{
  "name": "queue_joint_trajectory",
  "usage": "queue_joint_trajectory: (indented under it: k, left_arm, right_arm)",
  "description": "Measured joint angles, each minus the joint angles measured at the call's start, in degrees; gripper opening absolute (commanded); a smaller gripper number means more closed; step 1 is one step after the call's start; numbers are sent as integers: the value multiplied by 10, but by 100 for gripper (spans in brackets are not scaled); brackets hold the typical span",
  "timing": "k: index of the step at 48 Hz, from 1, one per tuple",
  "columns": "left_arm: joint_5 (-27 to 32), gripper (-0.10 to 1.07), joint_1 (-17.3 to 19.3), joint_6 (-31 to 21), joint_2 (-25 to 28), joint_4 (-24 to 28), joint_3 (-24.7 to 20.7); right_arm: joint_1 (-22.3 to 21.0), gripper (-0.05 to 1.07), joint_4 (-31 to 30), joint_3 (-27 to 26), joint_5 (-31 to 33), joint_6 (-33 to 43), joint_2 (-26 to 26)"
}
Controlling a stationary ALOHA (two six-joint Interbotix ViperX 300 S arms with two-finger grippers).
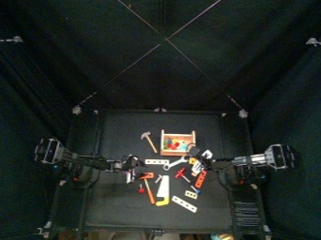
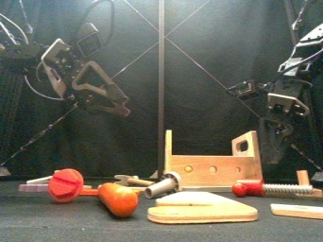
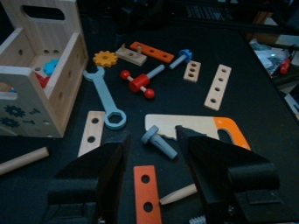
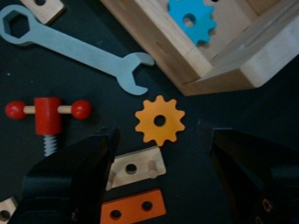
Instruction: Grab orange gear
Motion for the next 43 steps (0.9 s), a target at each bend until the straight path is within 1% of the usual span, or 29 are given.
queue_joint_trajectory:
  k: [8, 14, 26, 43]
  left_arm:
    - [0, 84, 0, 0, 1, 0, 1]
    - [0, 84, 0, 0, 0, 0, 3]
    - [0, 84, 1, 0, 0, 0, 5]
    - [0, 84, 0, -1, 0, 0, 4]
  right_arm:
    - [-33, 101, -4, 9, -34, 0, 3]
    - [-49, 101, -4, 12, -70, 0, 22]
    - [-53, 101, -4, 16, -83, 1, 62]
    - [-54, 101, -1, 23, -86, 1, 83]
